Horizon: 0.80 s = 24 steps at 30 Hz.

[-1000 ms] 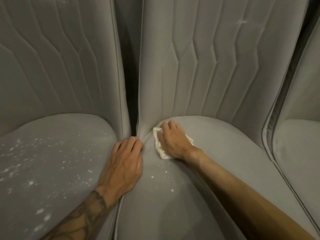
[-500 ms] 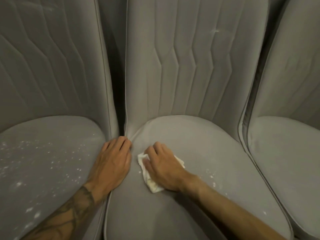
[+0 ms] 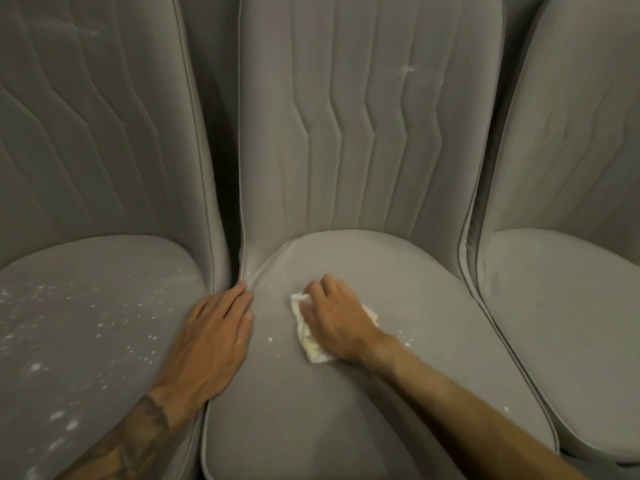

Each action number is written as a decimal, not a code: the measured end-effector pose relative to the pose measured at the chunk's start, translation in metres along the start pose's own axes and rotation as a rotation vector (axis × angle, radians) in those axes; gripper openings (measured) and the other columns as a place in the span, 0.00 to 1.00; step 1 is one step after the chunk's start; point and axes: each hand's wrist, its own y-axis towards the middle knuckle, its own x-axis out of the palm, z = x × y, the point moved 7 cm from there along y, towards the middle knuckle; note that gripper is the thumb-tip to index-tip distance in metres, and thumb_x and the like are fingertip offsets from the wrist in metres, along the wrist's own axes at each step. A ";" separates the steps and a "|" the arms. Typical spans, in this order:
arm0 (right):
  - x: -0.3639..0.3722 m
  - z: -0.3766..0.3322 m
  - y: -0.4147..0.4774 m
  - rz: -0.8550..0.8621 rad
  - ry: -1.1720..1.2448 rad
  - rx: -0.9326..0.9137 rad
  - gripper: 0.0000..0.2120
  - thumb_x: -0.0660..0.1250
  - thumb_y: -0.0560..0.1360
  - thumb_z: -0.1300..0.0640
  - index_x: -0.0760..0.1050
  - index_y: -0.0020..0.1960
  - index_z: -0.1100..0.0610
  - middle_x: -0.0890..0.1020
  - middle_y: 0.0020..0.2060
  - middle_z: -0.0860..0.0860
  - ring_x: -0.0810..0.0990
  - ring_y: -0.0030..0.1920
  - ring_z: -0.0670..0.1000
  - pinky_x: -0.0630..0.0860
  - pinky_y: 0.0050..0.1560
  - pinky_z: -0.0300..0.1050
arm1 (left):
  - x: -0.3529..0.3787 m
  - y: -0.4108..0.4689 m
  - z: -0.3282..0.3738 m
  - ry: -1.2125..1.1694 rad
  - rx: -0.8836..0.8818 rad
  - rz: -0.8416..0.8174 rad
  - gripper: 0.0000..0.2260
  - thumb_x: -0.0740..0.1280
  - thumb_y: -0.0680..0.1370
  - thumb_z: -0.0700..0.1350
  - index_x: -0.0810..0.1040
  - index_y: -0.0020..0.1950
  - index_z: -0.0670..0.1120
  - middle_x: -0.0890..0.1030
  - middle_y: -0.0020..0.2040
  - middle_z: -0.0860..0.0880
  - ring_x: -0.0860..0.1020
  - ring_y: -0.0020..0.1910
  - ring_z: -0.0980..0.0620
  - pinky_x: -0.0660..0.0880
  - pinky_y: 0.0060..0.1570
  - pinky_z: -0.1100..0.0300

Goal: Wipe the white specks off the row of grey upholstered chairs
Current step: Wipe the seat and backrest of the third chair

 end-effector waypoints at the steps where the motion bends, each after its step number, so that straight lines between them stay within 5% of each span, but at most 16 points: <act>1: -0.005 0.019 0.003 -0.010 -0.009 0.083 0.15 0.49 0.84 0.50 0.69 0.60 0.57 0.73 0.58 0.57 0.71 0.57 0.60 0.66 0.58 0.53 | 0.001 0.000 0.000 0.003 0.005 0.007 0.23 0.53 0.85 0.50 0.78 0.70 0.40 0.79 0.71 0.42 0.80 0.64 0.42 0.66 0.69 0.51; 3: -0.012 0.046 0.004 0.008 -0.083 0.253 0.14 0.51 0.84 0.51 0.69 0.60 0.58 0.73 0.58 0.57 0.71 0.57 0.59 0.65 0.57 0.52 | 0.002 0.000 0.001 0.012 0.016 0.015 0.22 0.53 0.86 0.50 0.78 0.70 0.40 0.79 0.71 0.42 0.80 0.64 0.42 0.66 0.68 0.51; 6: -0.015 0.014 -0.001 0.125 -0.084 0.230 0.07 0.61 0.79 0.55 0.74 0.50 0.59 0.77 0.47 0.58 0.76 0.47 0.60 0.70 0.46 0.53 | 0.002 0.001 0.002 0.022 0.001 0.010 0.22 0.53 0.85 0.50 0.78 0.70 0.42 0.78 0.71 0.43 0.80 0.64 0.43 0.65 0.68 0.52; 10: 0.006 -0.014 -0.015 -0.012 -0.016 -0.023 0.17 0.46 0.83 0.49 0.70 0.57 0.56 0.73 0.56 0.56 0.70 0.53 0.59 0.65 0.54 0.53 | 0.003 0.000 0.000 0.001 -0.025 -0.006 0.22 0.53 0.85 0.51 0.77 0.72 0.43 0.77 0.73 0.44 0.78 0.66 0.43 0.65 0.70 0.52; 16: -0.011 0.082 -0.016 -0.017 -0.105 0.384 0.17 0.45 0.84 0.50 0.67 0.63 0.56 0.71 0.62 0.56 0.70 0.60 0.59 0.66 0.59 0.53 | 0.000 0.001 0.002 -0.028 -0.057 -0.029 0.24 0.52 0.84 0.53 0.76 0.73 0.44 0.76 0.74 0.45 0.77 0.68 0.44 0.67 0.71 0.49; 21: 0.001 0.016 -0.036 -0.021 -0.047 -0.004 0.19 0.43 0.84 0.49 0.70 0.58 0.55 0.73 0.56 0.55 0.70 0.54 0.58 0.66 0.56 0.53 | 0.001 0.001 0.002 -0.037 -0.062 -0.034 0.25 0.52 0.84 0.53 0.77 0.72 0.43 0.76 0.74 0.45 0.77 0.68 0.43 0.67 0.71 0.48; 24: -0.017 0.068 -0.038 0.008 0.038 0.085 0.15 0.52 0.84 0.49 0.71 0.59 0.58 0.73 0.55 0.57 0.71 0.53 0.60 0.67 0.56 0.55 | 0.002 0.000 0.002 -0.037 -0.064 -0.035 0.25 0.52 0.84 0.54 0.77 0.73 0.43 0.76 0.74 0.44 0.77 0.68 0.43 0.67 0.71 0.48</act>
